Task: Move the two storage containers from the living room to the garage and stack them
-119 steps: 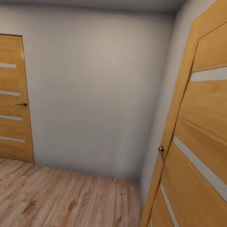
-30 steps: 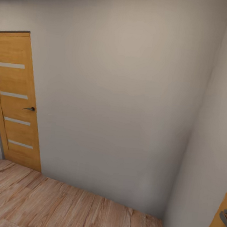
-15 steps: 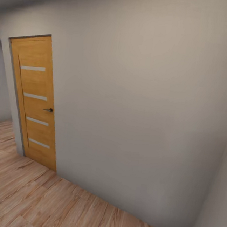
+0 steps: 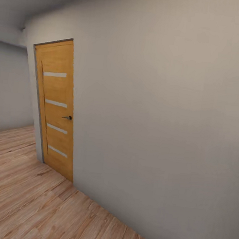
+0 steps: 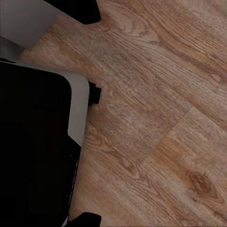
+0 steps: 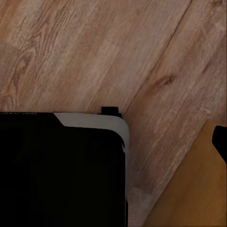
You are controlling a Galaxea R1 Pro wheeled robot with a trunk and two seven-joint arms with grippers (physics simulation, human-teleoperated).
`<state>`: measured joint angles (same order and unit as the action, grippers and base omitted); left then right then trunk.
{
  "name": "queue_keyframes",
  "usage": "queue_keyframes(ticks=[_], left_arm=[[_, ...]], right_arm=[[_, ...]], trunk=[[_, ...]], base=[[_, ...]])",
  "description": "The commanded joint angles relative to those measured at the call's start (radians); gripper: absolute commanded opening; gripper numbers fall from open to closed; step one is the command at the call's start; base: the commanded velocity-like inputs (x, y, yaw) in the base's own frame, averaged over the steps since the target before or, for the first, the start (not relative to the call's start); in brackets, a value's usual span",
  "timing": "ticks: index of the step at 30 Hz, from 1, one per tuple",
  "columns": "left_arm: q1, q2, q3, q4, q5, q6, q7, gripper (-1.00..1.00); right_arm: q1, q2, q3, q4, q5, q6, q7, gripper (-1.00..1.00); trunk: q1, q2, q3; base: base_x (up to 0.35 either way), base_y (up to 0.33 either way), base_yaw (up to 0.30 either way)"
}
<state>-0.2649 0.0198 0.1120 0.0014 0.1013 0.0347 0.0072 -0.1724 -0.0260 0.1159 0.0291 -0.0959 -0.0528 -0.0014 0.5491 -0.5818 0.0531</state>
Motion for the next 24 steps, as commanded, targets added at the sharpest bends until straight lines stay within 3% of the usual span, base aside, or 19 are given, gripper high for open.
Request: queue_keyframes(ticks=[1, 12, 24], left_arm=[[0.000, 0.000, 0.003, 0.000, 0.010, 0.004, 0.001, 1.00], [0.000, 0.000, 0.003, 0.000, 0.011, 0.004, 0.001, 1.00], [0.000, 0.000, 0.003, 0.000, 0.010, 0.004, 0.001, 1.00]], right_arm=[[-0.001, 0.000, 0.008, 0.003, -0.010, -0.006, 0.000, 1.00], [-0.001, 0.000, 0.008, 0.003, -0.010, -0.006, 0.000, 1.00], [-0.001, 0.001, 0.008, 0.003, -0.008, -0.004, 0.000, 1.00]], trunk=[[0.001, 0.000, 0.000], [0.001, 0.000, 0.000], [0.001, 0.000, 0.000]], base=[[0.234, 0.000, 0.267], [0.218, 0.000, 0.267], [0.309, 0.000, 0.267]])
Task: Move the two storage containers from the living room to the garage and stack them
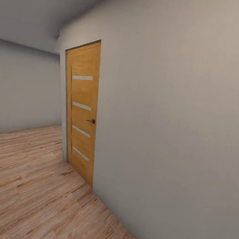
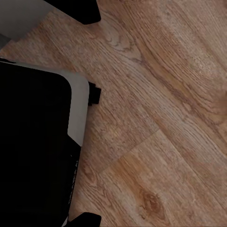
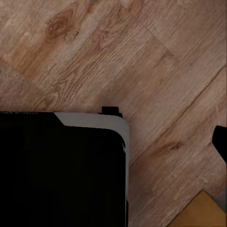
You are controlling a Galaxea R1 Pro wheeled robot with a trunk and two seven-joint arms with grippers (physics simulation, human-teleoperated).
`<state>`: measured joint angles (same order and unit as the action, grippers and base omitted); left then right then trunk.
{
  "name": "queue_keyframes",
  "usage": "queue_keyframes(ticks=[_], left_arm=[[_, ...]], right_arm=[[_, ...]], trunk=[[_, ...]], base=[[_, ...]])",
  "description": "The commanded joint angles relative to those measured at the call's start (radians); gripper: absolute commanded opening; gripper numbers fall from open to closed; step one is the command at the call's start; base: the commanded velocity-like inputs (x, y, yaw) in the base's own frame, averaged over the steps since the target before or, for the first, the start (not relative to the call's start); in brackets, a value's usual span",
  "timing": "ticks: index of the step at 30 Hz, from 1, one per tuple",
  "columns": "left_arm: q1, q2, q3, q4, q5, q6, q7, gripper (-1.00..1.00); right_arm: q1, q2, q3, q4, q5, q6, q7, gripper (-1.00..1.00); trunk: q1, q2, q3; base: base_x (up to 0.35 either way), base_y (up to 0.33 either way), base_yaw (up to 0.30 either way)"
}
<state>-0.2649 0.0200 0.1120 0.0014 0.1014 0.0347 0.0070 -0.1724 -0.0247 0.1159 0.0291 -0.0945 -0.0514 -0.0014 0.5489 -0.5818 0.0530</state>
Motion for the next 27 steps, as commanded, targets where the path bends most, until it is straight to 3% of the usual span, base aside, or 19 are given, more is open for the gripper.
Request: queue_keyframes(ticks=[1, 27], left_arm=[[0.000, 0.000, 0.003, 0.000, 0.010, 0.004, 0.001, 1.00], [0.000, 0.000, 0.003, 0.000, 0.010, 0.004, 0.001, 1.00]], right_arm=[[-0.001, 0.000, 0.008, 0.003, -0.010, -0.006, 0.000, 1.00], [-0.001, -0.001, 0.010, 0.003, -0.010, -0.007, 0.000, 1.00]], trunk=[[0.001, 0.000, 0.000], [0.001, 0.000, 0.000]], base=[[0.321, 0.000, 0.267], [0.321, 0.000, 0.267]])
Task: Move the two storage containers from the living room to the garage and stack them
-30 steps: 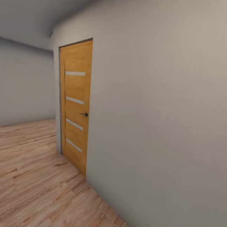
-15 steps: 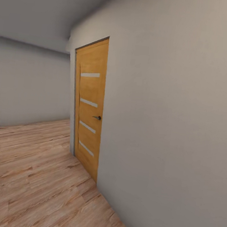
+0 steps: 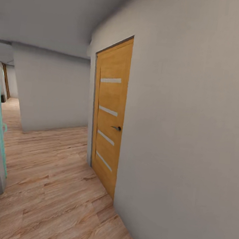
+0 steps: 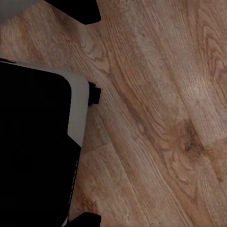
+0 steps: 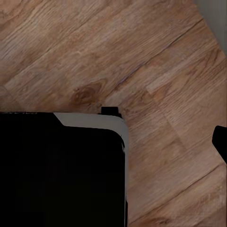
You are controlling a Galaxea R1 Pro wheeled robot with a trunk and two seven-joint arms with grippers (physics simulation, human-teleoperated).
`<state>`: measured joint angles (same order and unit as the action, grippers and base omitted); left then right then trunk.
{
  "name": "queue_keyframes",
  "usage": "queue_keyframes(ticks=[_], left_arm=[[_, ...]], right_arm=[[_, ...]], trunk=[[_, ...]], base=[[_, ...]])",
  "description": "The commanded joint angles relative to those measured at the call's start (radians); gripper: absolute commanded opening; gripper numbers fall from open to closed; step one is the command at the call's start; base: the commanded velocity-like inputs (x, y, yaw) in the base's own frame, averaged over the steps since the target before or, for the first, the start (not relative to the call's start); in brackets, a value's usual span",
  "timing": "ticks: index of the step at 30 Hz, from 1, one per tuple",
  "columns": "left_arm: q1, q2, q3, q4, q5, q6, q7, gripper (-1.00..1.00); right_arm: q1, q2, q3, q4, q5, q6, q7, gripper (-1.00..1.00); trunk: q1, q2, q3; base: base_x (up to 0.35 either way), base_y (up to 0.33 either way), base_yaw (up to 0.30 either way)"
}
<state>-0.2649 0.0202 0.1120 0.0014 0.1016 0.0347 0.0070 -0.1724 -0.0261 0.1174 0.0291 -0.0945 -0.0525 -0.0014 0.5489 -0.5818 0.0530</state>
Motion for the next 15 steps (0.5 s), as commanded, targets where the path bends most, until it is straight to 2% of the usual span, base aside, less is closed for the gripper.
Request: queue_keyframes(ticks=[1, 15], left_arm=[[0.000, 0.000, 0.003, 0.000, 0.010, 0.004, 0.001, 1.00], [0.000, 0.000, 0.003, 0.000, 0.010, 0.004, 0.001, 1.00]], right_arm=[[-0.001, 0.000, 0.008, 0.003, -0.010, -0.006, 0.000, 1.00], [-0.001, 0.000, 0.010, 0.003, -0.010, -0.006, 0.000, 1.00]], trunk=[[0.001, 0.000, 0.000], [0.001, 0.000, 0.000]], base=[[0.322, 0.000, 0.267], [0.321, 0.000, 0.267]])
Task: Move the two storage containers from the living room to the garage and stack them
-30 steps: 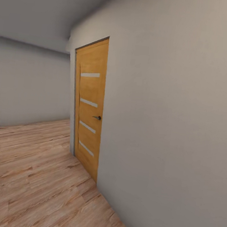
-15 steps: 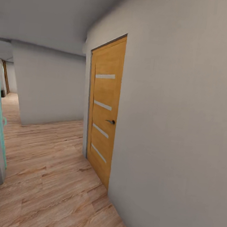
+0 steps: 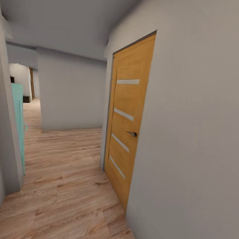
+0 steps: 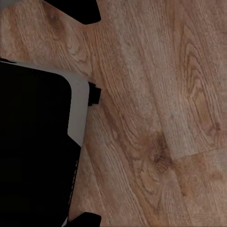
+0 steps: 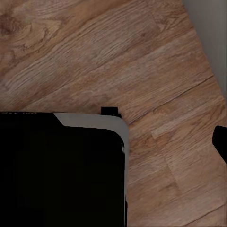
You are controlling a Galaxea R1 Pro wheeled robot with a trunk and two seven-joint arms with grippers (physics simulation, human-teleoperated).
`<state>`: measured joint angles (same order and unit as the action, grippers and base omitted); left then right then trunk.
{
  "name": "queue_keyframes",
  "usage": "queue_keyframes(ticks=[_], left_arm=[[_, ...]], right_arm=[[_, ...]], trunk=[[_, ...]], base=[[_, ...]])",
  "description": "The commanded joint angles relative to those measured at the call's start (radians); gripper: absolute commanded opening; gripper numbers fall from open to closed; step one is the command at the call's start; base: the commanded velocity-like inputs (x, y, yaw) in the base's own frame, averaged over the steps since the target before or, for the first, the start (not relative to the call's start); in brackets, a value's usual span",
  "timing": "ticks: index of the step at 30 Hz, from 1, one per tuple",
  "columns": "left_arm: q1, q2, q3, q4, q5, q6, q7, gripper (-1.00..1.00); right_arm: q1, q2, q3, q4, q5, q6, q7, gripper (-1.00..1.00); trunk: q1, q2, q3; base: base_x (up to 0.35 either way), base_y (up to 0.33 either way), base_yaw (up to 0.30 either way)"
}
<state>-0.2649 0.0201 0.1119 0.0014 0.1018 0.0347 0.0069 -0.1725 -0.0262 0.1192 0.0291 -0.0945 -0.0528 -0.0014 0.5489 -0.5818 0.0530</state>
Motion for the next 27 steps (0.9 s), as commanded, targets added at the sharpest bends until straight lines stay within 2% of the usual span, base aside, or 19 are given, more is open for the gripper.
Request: queue_keyframes(ticks=[1, 27], left_arm=[[0.000, 0.001, 0.003, 0.000, 0.010, 0.004, 0.001, 1.00], [0.000, 0.000, 0.003, 0.000, 0.010, 0.004, 0.002, 1.00]], right_arm=[[-0.001, 0.000, 0.008, 0.003, -0.010, -0.006, 0.000, 1.00], [-0.001, 0.000, 0.010, 0.003, -0.010, -0.006, 0.000, 1.00]], trunk=[[0.001, 0.000, 0.000], [0.001, 0.000, 0.000]], base=[[0.322, 0.000, 0.267], [0.321, 0.000, 0.267]])
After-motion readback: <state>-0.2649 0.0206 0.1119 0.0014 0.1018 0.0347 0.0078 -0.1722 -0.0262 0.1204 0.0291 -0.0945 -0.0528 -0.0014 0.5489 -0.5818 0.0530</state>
